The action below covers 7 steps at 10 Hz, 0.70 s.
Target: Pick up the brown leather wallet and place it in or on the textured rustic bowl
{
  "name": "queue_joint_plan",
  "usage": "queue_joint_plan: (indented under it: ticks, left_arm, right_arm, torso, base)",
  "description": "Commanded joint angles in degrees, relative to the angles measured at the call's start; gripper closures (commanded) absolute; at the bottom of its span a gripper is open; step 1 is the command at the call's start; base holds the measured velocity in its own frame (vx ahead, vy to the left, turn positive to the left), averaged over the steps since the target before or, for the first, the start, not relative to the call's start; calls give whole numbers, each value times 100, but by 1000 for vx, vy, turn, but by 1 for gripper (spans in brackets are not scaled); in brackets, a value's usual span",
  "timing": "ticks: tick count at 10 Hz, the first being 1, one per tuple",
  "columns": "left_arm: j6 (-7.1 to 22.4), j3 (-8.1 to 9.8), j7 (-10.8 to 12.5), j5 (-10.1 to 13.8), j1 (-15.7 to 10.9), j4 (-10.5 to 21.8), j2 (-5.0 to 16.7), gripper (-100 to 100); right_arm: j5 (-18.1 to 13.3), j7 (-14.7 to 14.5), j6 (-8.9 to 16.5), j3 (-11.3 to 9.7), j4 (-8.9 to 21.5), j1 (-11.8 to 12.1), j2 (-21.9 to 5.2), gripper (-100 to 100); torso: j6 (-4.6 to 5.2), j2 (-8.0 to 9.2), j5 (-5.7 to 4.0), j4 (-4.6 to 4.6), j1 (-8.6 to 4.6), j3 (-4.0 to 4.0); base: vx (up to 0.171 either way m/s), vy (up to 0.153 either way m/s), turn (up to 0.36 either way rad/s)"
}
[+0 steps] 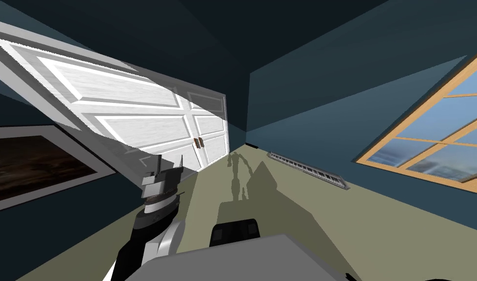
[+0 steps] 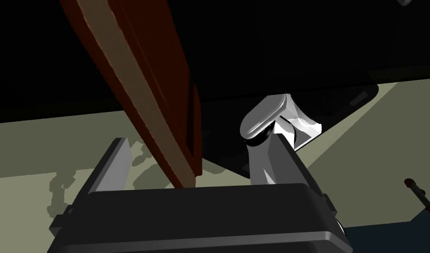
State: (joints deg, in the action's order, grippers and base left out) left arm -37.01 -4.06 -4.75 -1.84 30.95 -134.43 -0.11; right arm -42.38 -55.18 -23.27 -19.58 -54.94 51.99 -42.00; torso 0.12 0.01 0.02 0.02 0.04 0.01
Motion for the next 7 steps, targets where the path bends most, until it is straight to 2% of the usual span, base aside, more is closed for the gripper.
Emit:
queue_joint_plan:
  ticks: [1,3,5,6,7]
  left_arm:
    - [0,0,0,0,0,0,0,0]
    - [0,0,0,0,0,0,0,0]
    - [0,0,0,0,0,0,0,0]
    - [0,0,0,0,0,0,0,0]
    - [0,0,0,0,0,0,0,0]
  right_arm:
    - [-127,-83,59,-56,203,43,-148,-100]
    - [-288,-208,136,-103,453,143,-354,-100]
    - [-278,-254,81,-73,486,150,-346,-100]
    - [-285,-244,106,-81,472,163,-361,0]
    - [3,41,390,-304,607,-125,-73,-100]
  torso:
    - [0,0,0,0,0,0]
    - [0,3,1,1,4,2]
    - [2,2,1,1,3,1]
    - [2,-2,-2,1,-1,-1]
    - [2,-3,-2,0,-2,-1]
  base:
    - [-17,21,89]
    - [-23,28,114]
    - [-6,8,23]
    - [0,0,0]
    - [5,-8,-16]
